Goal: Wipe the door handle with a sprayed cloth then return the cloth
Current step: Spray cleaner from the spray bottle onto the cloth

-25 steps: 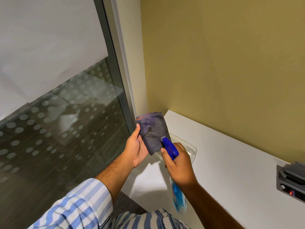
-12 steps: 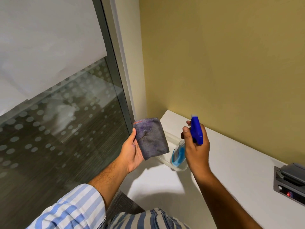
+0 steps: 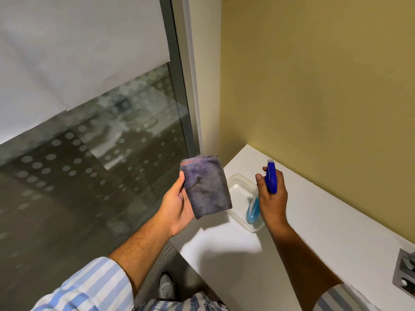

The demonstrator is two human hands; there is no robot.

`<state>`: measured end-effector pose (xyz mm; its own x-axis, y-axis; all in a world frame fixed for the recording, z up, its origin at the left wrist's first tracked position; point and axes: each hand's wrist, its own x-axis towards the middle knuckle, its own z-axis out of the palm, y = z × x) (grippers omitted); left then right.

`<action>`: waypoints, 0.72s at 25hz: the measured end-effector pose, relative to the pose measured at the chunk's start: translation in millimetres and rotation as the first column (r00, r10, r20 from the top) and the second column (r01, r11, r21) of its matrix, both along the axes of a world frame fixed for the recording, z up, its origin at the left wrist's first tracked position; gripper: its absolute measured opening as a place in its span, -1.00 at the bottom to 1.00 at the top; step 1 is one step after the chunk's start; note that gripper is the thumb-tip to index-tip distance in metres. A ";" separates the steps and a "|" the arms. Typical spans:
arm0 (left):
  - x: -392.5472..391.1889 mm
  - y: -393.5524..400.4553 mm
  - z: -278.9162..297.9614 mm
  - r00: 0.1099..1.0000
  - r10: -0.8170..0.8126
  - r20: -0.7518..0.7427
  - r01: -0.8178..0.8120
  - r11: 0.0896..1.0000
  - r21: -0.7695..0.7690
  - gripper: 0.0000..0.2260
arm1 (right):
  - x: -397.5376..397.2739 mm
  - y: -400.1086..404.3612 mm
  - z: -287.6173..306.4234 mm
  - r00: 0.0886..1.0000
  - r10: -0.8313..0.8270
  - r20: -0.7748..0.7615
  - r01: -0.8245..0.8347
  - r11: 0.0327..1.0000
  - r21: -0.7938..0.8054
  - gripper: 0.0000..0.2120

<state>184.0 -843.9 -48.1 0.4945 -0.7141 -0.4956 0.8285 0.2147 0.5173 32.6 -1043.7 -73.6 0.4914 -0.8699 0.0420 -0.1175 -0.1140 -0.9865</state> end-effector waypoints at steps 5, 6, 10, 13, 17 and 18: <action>-19.3 11.4 -0.9 0.998 0.055 0.017 -0.056 0.998 0.029 -0.40 | -2.5 -7.9 -25.9 0.996 0.053 -0.067 -0.050 0.997 0.054 -0.65; -21.7 14.1 0.1 0.998 0.065 0.017 -0.065 0.997 0.033 -0.40 | -4.2 -7.6 -32.1 0.996 0.055 -0.067 -0.050 0.996 0.070 -0.65; -21.7 28.2 6.1 0.993 0.115 0.011 -0.115 0.992 0.050 -0.44 | -7.5 -1.8 -42.6 0.991 0.070 -0.118 -0.062 0.995 0.077 -0.59; -18.8 43.8 8.8 0.990 0.143 0.012 -0.144 0.988 0.059 -0.45 | -9.9 -0.9 -45.7 0.977 0.067 -0.204 -0.047 0.994 0.099 -0.27; -13.2 82.0 7.0 0.982 0.190 -0.006 -0.190 0.982 0.023 -0.48 | -43.9 50.5 -60.2 0.969 -0.129 -0.209 0.163 0.974 0.156 -0.17; -12.1 93.5 7.4 0.980 0.201 -0.005 -0.201 0.979 0.022 -0.48 | -51.4 68.2 -62.5 0.966 -0.145 -0.215 0.181 0.971 0.157 -0.19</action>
